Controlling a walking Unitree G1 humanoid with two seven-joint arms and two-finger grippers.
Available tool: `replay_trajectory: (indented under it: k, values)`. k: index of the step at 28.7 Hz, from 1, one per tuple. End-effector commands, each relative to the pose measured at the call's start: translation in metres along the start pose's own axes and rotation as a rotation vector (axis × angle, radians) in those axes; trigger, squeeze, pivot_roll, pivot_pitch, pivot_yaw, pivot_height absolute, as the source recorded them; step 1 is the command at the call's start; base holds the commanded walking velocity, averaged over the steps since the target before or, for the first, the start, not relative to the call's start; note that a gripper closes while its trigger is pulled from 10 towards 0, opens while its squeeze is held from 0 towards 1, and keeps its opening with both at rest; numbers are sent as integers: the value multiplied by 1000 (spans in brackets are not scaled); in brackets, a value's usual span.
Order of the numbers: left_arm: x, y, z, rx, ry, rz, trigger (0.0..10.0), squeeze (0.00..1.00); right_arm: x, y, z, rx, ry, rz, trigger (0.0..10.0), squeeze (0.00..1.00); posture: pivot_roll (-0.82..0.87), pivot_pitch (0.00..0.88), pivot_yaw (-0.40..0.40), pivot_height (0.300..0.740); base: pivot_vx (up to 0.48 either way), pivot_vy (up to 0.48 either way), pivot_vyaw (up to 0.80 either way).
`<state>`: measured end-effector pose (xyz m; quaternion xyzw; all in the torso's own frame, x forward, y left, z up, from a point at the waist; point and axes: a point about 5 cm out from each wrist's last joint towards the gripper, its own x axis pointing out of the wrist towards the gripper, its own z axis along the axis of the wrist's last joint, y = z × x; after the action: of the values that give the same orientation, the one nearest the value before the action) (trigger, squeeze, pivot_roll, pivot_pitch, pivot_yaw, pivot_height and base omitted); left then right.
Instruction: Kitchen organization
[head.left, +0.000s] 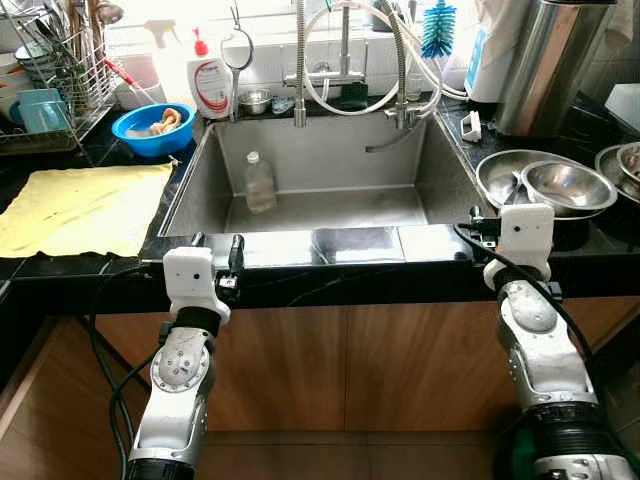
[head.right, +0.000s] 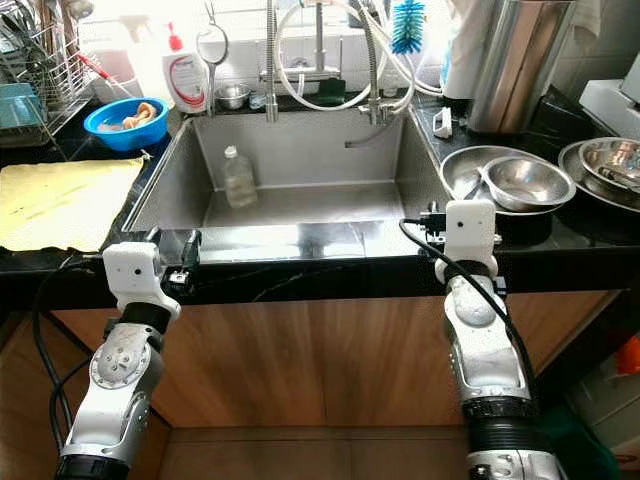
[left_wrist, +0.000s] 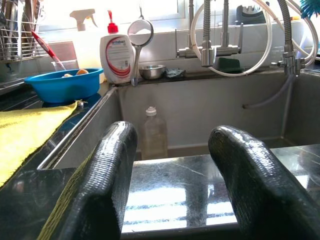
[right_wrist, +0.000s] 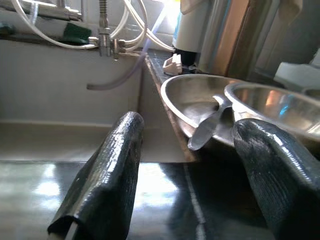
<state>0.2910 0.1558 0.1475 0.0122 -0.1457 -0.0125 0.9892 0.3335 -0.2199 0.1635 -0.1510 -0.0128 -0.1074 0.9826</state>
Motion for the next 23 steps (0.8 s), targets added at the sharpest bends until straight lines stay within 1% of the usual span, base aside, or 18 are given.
replay_trajectory:
  k: [1, 3, 5, 6, 8, 11, 12, 15, 16, 19, 20, 22, 23]
  values:
    - [1, 1, 0, 1, 7, -1, 10000, 0, 4, -8, 9, -53, -18, -18, 10000, 0, -129, 0, 76, 740, 0, 0, 0]
    - [1, 1, 0, 0, 8, 0, 10000, 0, 6, -12, 14, -64, -34, -24, 10000, 0, -129, 0, 76, 740, 0, 0, 0]
    - [1, 1, -1, 0, 9, 0, 10000, 0, 7, -13, 15, -65, -35, -24, 10000, 0, -129, 0, 76, 740, 0, 0, 0]
    - [0, 1, 0, 0, 9, 0, 10000, 0, 9, -15, 19, -105, -41, -17, 10000, 0, -131, 0, 76, 740, 0, 0, 0]
    - [0, 1, 0, 0, 9, 0, 10000, 0, 10, -15, 21, -146, -41, -4, 10000, 0, -131, 0, 76, 740, 0, 0, 0]
    - [0, 1, -1, 1, 10, 0, 10000, 0, 12, -10, 21, -215, -51, 79, 10000, 0, -131, 0, 76, 740, 0, 0, 0]
    - [0, 1, 0, 1, 10, -1, 10000, 0, 13, -9, 21, -271, -45, 109, 10000, 0, -125, 0, 79, 740, 0, 0, 0]
    - [0, 1, 0, 0, 9, -1, 10000, 0, 14, -8, 22, -321, -42, 129, 10000, 0, -125, 0, 79, 740, 0, 0, 0]
    - [0, 1, 0, 0, 10, -2, 10000, 0, 15, -7, 22, -353, -43, 151, 10000, 0, -126, 0, 80, 740, 0, 0, 0]
    - [0, 2, 0, 0, 11, -2, 10000, 0, 16, -5, 21, -384, -38, 193, 10000, 0, -127, 0, 81, 740, 0, 0, 0]
    - [0, 1, 0, 0, 12, -4, 10000, 0, 17, -4, 20, -408, -31, 205, 10000, 0, -127, 0, 84, 740, 0, 0, 0]
    - [1, 1, 0, -1, 12, -4, 10000, 0, 17, -5, 19, -431, -23, 199, 10000, 0, -126, 0, 83, 740, 0, 0, 0]
    - [1, 1, 0, -2, 11, -4, 10000, 0, 19, -9, 18, -436, -4, 182, 10000, 0, -126, 0, 83, 740, 0, 0, 0]
